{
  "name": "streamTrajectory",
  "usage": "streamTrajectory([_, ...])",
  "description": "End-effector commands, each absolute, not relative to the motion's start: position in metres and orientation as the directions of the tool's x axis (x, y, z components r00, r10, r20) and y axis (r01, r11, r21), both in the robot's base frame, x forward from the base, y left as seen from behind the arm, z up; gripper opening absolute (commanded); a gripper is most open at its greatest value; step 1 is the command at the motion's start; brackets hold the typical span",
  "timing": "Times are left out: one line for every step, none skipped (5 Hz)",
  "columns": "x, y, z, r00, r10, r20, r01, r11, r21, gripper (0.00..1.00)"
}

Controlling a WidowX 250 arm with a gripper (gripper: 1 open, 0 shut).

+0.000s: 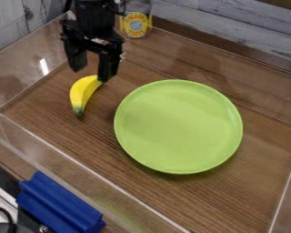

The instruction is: Put the banana in the green plate

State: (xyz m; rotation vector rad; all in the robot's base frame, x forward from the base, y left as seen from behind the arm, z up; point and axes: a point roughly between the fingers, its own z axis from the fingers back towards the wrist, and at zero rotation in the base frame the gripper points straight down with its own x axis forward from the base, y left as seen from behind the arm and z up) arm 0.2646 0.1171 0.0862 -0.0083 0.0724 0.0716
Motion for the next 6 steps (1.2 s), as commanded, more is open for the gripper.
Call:
streamTrajectory([0.267, 0.126, 0.088, 0.996, 0.073, -0.044, -0.073, 0.997, 0.009, 1.00])
streamTrajectory([0.268, 0.132, 0.081, 0.996, 0.069, -0.051, -0.069, 0.998, 0.008, 1.00])
streamTrajectory([0.268, 0.139, 0.073, 0.996, 0.069, -0.055, -0.069, 0.998, 0.004, 1.00])
streamTrajectory([0.269, 0.146, 0.065, 0.996, 0.074, -0.059, -0.074, 0.997, 0.002, 1.00])
streamTrajectory([0.270, 0.152, 0.058, 0.995, 0.077, -0.060, -0.078, 0.997, 0.000, 1.00])
streamTrajectory([0.271, 0.156, 0.051, 0.995, 0.080, -0.063, -0.081, 0.997, -0.004, 1.00])
